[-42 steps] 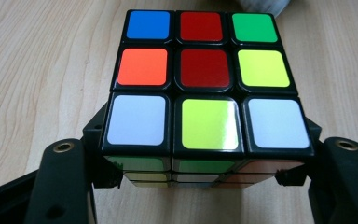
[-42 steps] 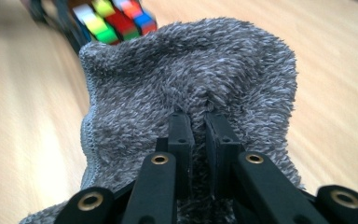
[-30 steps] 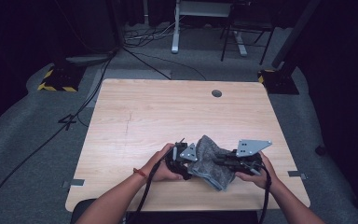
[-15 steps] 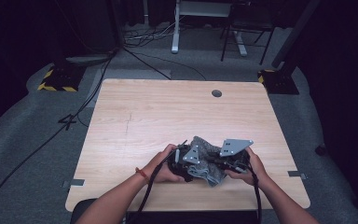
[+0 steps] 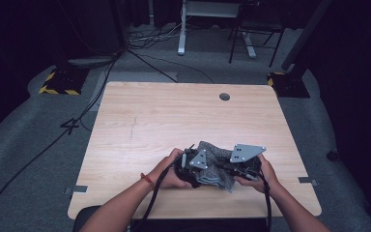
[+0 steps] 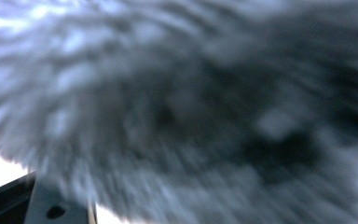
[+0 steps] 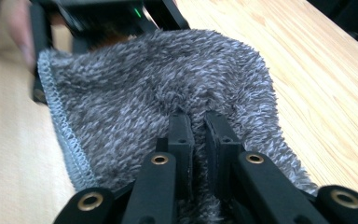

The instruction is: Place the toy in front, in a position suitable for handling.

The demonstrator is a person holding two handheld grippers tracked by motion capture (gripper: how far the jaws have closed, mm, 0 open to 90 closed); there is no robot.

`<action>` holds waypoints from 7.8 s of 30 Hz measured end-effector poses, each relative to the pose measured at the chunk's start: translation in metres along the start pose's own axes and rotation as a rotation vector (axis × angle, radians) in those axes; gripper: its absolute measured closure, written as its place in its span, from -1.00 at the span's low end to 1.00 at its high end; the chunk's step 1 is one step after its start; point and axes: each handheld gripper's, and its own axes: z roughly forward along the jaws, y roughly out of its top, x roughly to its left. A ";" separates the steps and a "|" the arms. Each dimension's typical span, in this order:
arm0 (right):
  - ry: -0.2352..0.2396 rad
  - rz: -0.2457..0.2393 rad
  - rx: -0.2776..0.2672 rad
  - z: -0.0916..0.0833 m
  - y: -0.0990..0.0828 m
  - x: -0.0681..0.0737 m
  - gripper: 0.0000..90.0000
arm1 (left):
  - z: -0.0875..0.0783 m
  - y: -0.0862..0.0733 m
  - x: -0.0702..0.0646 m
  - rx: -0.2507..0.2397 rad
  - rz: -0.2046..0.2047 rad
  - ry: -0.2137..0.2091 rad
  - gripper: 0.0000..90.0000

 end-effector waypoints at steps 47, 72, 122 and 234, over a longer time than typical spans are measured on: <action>0.075 0.114 -0.134 -0.002 -0.024 -0.014 0.84 | -0.011 0.006 0.002 -0.067 -0.015 0.035 -0.27; 0.087 0.048 -0.102 -0.008 -0.010 -0.002 0.84 | -0.019 0.004 0.005 -0.085 -0.019 0.049 -0.25; 0.030 -0.020 -0.082 -0.005 0.002 0.005 0.83 | -0.015 0.007 0.000 -0.055 0.022 0.080 -0.26; 0.094 0.031 -0.117 -0.007 -0.014 0.004 0.83 | -0.030 0.006 -0.001 -0.090 0.043 0.086 -0.25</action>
